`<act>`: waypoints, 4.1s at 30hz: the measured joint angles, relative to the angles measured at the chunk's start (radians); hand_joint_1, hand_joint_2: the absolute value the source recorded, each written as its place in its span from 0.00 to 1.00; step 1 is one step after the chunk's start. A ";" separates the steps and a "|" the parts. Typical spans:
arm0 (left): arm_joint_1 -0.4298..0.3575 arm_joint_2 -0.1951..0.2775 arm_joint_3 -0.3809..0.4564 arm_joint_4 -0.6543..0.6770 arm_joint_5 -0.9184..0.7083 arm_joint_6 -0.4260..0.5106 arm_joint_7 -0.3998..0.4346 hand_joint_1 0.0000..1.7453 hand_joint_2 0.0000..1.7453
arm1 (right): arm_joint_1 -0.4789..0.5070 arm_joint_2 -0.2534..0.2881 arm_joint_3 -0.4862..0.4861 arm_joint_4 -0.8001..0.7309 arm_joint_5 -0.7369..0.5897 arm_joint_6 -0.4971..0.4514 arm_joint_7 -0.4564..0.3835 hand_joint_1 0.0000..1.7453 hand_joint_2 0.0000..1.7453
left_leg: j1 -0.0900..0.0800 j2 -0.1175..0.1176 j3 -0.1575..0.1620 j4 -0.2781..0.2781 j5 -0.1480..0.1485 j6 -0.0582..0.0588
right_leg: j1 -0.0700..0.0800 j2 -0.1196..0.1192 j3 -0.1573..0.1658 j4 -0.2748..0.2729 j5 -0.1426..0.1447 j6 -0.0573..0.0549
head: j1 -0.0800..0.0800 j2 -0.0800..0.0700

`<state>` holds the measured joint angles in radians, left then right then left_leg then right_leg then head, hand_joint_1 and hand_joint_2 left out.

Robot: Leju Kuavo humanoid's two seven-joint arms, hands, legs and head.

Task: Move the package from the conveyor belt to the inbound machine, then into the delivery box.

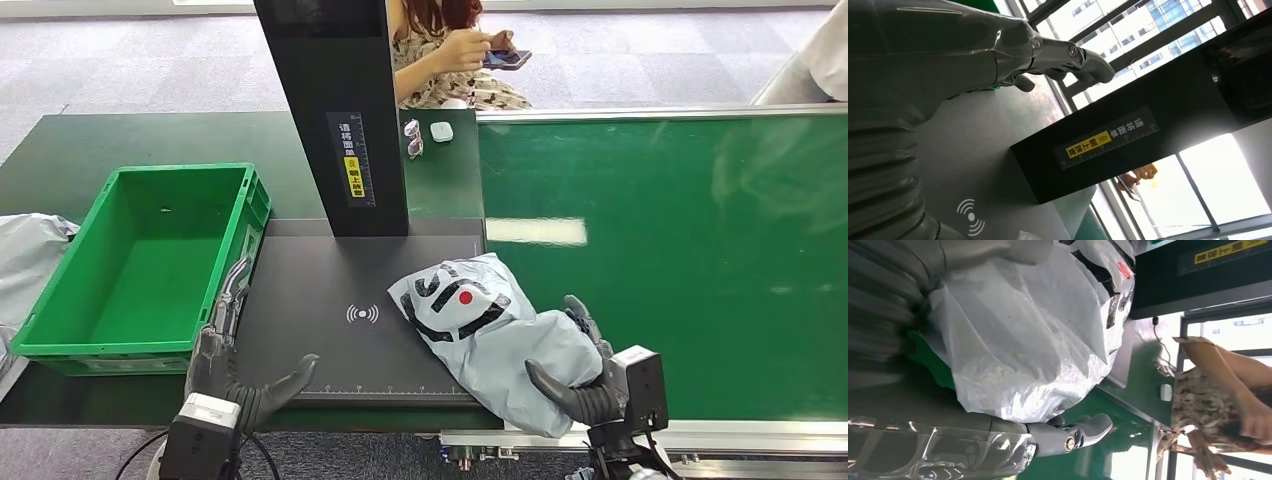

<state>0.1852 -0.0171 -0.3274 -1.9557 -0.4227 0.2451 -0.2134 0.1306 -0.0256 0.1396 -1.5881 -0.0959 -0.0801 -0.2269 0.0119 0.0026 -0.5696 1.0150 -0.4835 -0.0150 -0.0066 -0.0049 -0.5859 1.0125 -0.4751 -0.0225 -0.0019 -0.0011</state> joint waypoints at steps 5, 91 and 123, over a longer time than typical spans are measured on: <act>-0.001 0.005 -0.002 0.000 0.006 0.019 -0.003 0.00 1.00 | -0.006 0.000 0.011 0.023 -0.007 0.000 0.024 1.00 1.00 | 0.000 0.000 0.000 0.000 0.000 0.000 | 0.000 0.000 0.000 0.000 0.000 0.000 | 0.000 0.000; -0.223 0.029 -0.080 0.154 0.092 -0.023 0.009 0.00 1.00 | -0.784 0.209 0.442 0.639 -0.354 -0.226 -0.088 0.00 1.00 | 0.000 0.001 -0.005 0.001 0.007 -0.001 | 0.000 0.002 -0.006 0.001 0.007 -0.001 | 0.000 0.000; -0.250 0.227 -0.073 0.277 -0.129 -0.325 0.086 0.00 1.00 | -0.338 0.110 0.176 -0.037 -0.303 -0.124 -0.145 0.00 1.00 | 0.000 0.001 -0.005 0.000 0.008 -0.002 | 0.000 0.002 -0.007 0.001 0.007 -0.002 | 0.000 0.000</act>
<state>-0.0643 0.2097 -0.4002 -1.6788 -0.5516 -0.0801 -0.1274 -0.2072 0.0843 0.3154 -1.6250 -0.3990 -0.2043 -0.3717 0.0123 0.0039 -0.5743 1.0152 -0.4758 -0.0166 -0.0064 -0.0025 -0.5926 1.0139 -0.4677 -0.0244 -0.0018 -0.0011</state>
